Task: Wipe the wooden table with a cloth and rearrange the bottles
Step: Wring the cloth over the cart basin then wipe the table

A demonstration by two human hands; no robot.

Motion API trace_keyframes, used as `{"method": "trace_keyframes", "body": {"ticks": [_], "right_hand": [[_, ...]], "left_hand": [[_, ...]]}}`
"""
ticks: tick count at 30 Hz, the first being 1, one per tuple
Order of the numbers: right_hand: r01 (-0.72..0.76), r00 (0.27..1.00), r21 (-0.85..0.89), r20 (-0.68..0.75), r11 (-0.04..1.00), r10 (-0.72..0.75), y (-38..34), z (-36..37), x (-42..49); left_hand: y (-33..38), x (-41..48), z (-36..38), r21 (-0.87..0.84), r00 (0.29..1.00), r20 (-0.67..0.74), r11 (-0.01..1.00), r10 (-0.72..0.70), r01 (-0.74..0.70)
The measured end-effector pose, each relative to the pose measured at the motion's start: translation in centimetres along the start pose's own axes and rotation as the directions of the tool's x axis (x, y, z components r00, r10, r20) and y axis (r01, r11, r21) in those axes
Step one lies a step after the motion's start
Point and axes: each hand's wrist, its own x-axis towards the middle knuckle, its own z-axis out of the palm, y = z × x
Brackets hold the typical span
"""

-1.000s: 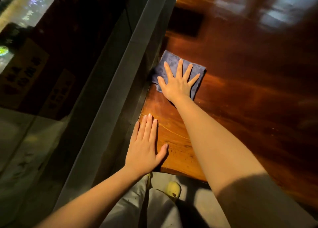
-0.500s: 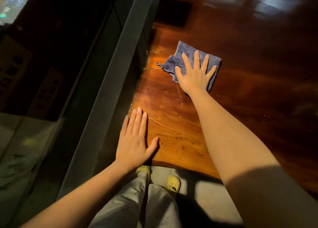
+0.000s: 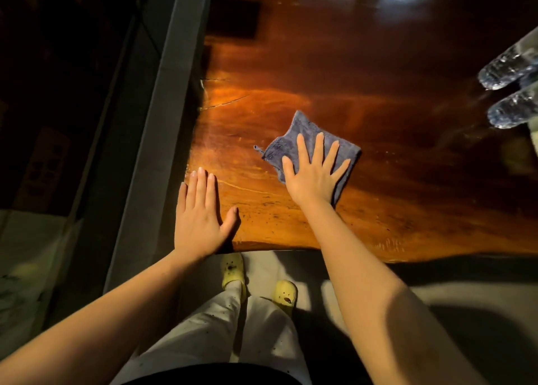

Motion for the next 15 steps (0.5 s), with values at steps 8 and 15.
{"method": "trace_keyframes", "body": {"ticks": [8,15], "right_hand": [[0.080,0.996,0.048,0.024,0.996,-0.081,-3.3,1.9,-10.2],[0.081,0.994,0.013,0.077,0.997,-0.082,-5.4,1.9,-12.6]], "left_hand": [[0.2,-0.2,-0.3,-0.013,1.000,0.005,1.000,-0.003,0.003],[0.1,-0.3,-0.8,-0.029,1.000,0.028,1.000,0.009,-0.009]]}}
